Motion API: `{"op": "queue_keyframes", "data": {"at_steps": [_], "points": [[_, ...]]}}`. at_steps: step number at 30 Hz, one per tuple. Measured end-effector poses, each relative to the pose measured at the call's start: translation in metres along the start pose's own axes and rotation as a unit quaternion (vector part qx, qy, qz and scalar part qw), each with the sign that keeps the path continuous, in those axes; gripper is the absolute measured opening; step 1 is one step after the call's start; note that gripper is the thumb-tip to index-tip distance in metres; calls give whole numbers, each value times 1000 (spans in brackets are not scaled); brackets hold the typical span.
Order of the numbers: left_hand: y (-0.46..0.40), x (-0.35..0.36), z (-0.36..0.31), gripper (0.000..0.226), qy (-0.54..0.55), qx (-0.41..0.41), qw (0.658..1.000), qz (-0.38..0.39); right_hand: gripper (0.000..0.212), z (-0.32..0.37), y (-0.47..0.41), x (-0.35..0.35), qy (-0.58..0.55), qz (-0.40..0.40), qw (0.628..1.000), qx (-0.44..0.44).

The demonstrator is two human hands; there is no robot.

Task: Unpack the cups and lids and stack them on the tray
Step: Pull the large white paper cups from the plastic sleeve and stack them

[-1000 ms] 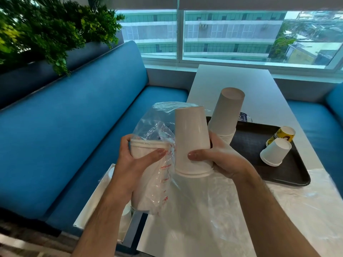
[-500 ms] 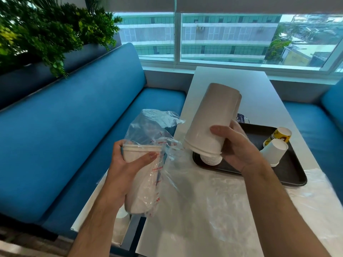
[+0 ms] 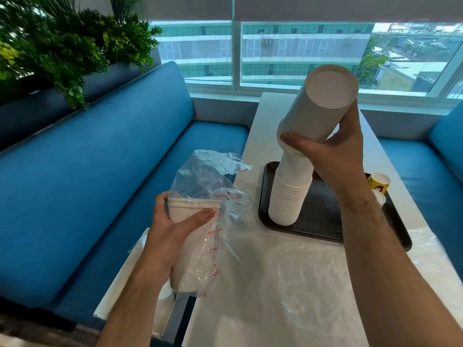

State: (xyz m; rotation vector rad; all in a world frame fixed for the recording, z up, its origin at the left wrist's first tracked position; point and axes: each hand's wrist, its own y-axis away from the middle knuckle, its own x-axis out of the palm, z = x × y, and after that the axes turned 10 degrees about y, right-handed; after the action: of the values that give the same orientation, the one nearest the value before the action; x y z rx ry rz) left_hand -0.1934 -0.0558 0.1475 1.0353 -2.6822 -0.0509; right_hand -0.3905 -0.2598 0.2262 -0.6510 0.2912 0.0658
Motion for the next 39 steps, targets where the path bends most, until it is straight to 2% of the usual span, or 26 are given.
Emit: {"op": "queue_keyframes", "data": {"at_steps": [5,12,20,23,25,27,29,30,32,34,36,39], "points": [[1,0,0,92,-5,-3,1000,1,100,-25,-13,7,78,-7,997,4],[0,1,1,89,0,-6,1000,11,95,-61,-16,15,141,38,988,52],[-4,4,2,89,1,-9,1000,18,88,-100,11,22,131,102,978,125],[-6,6,4,89,-3,-11,1000,18,90,-101,12,21,133,101,977,135],[-6,6,3,89,-1,-15,1000,19,95,-96,15,24,162,67,974,145],[-6,6,3,87,-2,-18,1000,25,86,-80,24,26,187,-6,971,146],[-7,6,2,85,-5,-20,999,25,55,-59,36,27,172,-47,978,110],[-7,6,1,83,-7,-20,999,24,38,-47,41,27,146,-40,985,88],[-6,7,1,82,-18,-14,999,25,9,-27,50,28,78,32,995,62],[-6,9,1,81,-26,-6,999,27,10,-9,56,31,42,176,982,47],[-7,11,2,78,-32,0,999,28,8,0,60,38,48,300,952,14],[-6,12,2,77,-49,3,998,45,15,3,61,49,23,337,941,-28]]}}
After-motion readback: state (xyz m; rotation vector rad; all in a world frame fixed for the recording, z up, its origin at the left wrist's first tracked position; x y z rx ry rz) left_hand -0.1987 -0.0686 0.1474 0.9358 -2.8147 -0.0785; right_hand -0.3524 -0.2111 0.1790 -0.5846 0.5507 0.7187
